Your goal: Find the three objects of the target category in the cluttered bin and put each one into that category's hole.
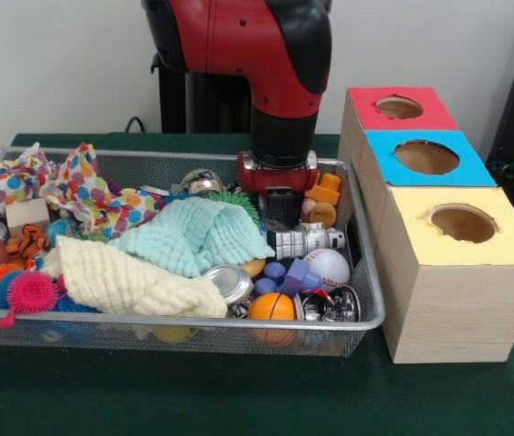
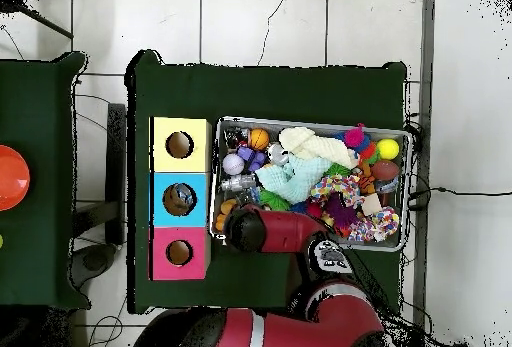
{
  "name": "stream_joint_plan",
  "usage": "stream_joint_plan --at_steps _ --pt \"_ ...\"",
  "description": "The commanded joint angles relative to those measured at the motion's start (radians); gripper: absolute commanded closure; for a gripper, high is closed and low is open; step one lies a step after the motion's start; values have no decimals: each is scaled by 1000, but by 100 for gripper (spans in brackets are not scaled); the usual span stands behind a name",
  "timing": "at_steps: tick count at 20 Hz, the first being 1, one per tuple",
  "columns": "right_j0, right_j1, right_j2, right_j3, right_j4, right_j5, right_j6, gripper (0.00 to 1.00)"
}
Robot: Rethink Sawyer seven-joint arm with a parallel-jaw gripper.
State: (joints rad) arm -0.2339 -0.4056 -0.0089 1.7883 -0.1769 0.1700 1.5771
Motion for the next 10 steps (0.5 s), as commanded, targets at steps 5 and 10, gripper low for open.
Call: stream_joint_plan --at_steps 5,10 --pt "-26 -2 30 -82 -26 36 76 100" --pt "-29 0 33 -81 -25 32 78 100"
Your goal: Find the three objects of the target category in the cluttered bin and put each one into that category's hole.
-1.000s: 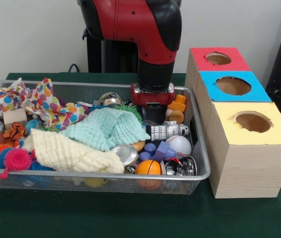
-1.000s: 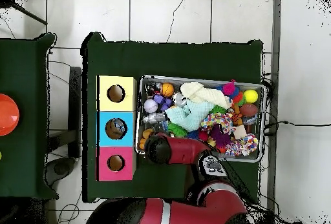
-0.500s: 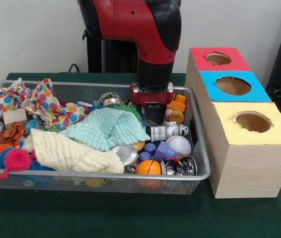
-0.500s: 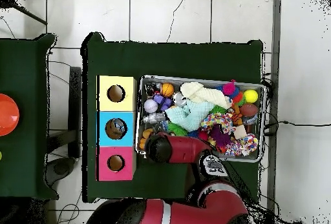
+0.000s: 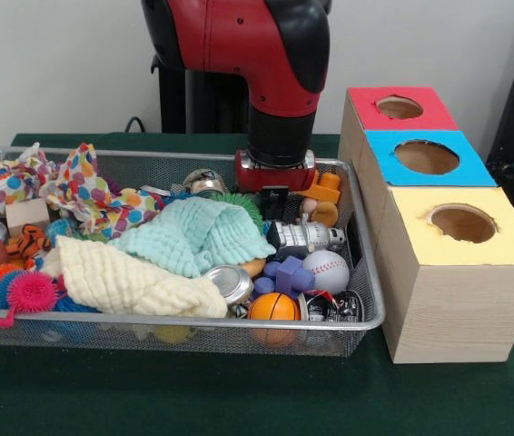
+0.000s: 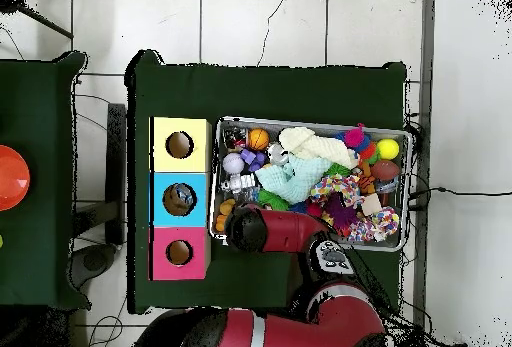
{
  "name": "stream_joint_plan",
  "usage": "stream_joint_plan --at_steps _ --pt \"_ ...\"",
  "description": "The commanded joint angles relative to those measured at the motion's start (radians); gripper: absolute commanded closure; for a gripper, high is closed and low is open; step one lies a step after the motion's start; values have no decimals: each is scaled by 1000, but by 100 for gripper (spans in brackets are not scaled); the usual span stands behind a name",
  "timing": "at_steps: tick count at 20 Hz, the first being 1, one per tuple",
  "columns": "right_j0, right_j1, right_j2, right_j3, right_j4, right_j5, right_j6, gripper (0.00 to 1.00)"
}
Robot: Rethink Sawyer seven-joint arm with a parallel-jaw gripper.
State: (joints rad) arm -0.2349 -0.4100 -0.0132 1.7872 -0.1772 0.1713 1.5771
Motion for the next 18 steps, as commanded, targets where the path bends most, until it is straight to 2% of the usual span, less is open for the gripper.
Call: stream_joint_plan --at_steps 1,11,14,18 --pt "-27 4 37 -80 -25 30 79 100" --pt "-24 -14 36 -77 -15 70 74 100" --pt "-15 -90 26 -44 -2 131 75 100" --pt "-37 -184 49 -4 15 242 51 100"
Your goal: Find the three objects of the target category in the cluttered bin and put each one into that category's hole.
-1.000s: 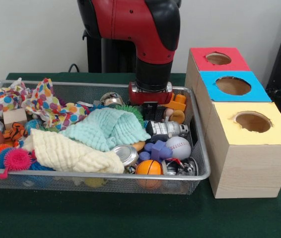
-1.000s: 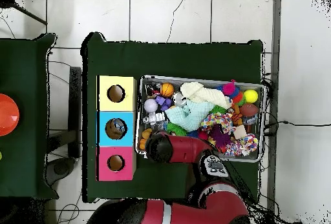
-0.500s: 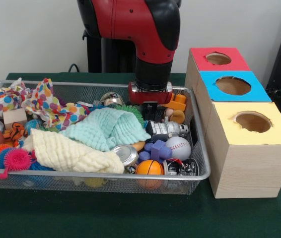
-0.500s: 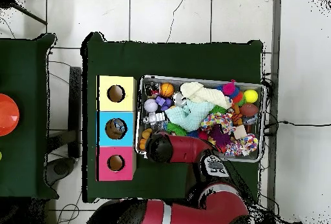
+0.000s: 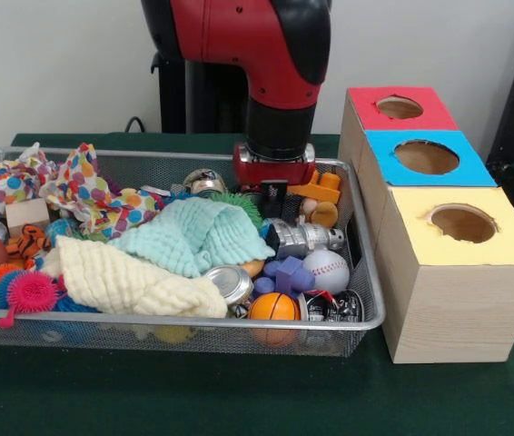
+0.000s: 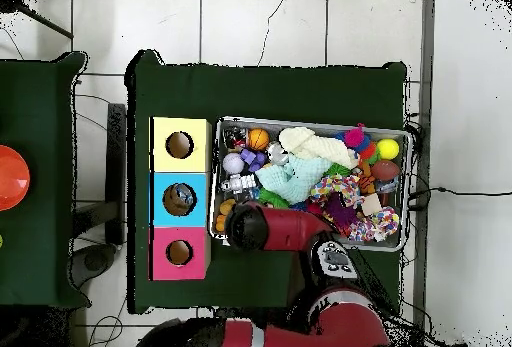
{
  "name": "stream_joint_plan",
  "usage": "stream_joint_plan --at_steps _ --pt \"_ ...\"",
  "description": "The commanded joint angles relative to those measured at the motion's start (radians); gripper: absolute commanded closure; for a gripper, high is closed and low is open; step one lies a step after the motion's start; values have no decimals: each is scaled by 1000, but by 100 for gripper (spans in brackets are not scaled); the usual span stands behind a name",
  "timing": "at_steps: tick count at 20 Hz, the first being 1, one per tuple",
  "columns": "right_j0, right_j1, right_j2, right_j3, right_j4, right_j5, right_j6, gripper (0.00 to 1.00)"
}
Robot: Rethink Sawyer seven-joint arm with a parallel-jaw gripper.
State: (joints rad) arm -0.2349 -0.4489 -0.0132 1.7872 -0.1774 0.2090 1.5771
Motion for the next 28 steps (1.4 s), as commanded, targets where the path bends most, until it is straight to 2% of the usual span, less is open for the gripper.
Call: stream_joint_plan --at_steps 1,11,17,22,28 --pt "-42 -164 54 3 19 229 47 100" --pt "-73 -324 97 33 45 425 22 100" --pt "-82 -353 109 33 51 484 21 100" --pt "-78 -342 111 35 43 469 41 100" --pt "-65 -282 105 46 24 368 86 100"
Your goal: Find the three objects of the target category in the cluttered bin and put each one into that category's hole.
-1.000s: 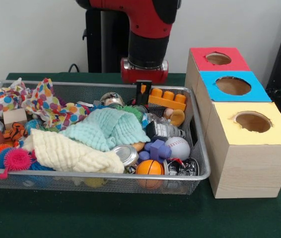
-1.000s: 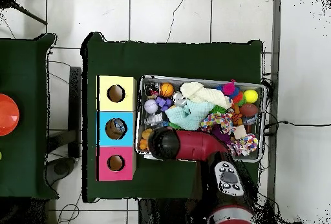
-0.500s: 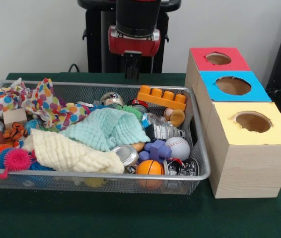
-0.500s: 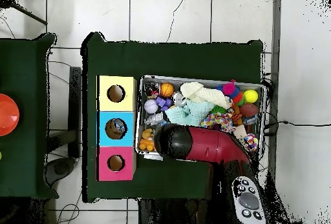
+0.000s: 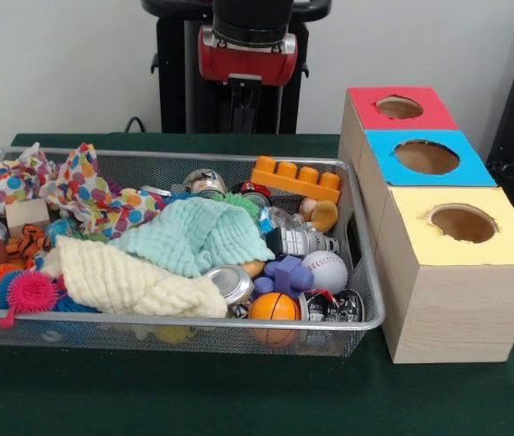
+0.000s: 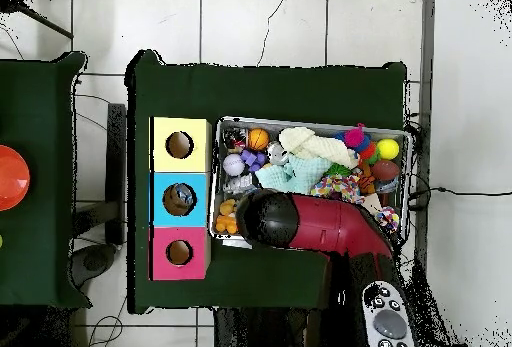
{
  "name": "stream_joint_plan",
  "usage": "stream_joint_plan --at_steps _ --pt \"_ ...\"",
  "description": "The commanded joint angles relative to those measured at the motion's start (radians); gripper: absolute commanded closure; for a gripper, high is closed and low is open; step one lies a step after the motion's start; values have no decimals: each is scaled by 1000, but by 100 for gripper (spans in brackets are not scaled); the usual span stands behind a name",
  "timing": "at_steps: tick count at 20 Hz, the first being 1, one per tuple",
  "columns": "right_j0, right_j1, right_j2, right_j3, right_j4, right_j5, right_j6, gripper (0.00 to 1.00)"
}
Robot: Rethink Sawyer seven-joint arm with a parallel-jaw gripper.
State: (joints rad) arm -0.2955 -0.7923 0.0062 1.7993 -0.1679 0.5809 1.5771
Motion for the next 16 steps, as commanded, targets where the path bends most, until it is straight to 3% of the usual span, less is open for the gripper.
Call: stream_joint_plan --at_steps 1,5,10,16 --pt "-3 68 86 32 13 -12 88 100" --pt "6 87 89 22 16 -23 99 100" --pt "25 104 73 79 28 -122 172 100" --pt "52 88 52 134 56 -147 218 100"
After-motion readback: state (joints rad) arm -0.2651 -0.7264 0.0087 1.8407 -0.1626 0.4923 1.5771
